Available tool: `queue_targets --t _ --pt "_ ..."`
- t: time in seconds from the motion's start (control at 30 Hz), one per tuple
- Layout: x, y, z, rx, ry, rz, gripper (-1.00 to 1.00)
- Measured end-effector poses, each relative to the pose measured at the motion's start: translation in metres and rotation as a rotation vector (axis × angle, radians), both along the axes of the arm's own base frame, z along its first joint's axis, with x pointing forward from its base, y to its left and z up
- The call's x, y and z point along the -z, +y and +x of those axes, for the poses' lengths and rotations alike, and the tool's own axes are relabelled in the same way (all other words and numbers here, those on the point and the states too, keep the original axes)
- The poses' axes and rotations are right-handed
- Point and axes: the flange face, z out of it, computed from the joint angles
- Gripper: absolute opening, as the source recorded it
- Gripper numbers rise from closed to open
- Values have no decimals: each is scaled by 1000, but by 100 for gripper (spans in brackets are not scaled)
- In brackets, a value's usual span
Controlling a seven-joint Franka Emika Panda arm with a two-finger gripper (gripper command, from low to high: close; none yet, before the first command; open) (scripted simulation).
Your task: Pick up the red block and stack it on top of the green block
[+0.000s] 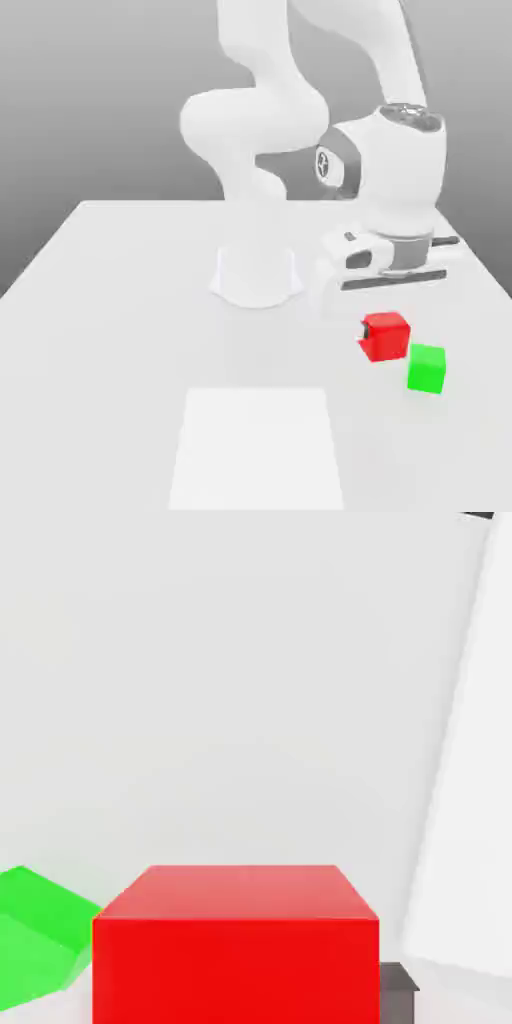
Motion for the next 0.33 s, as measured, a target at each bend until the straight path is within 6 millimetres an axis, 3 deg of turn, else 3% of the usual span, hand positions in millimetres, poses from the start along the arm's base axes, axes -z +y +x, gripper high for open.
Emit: queue_targets --t 0.07,0.23,0.27,0.33 --pt "7 19 -11 -72 -1 -2 -100" --pt "52 24 -14 -94 -2 -2 -100" --pt "59 24 -15 -96 -1 -2 100" --pt "59 24 -15 -96 -1 -2 100"
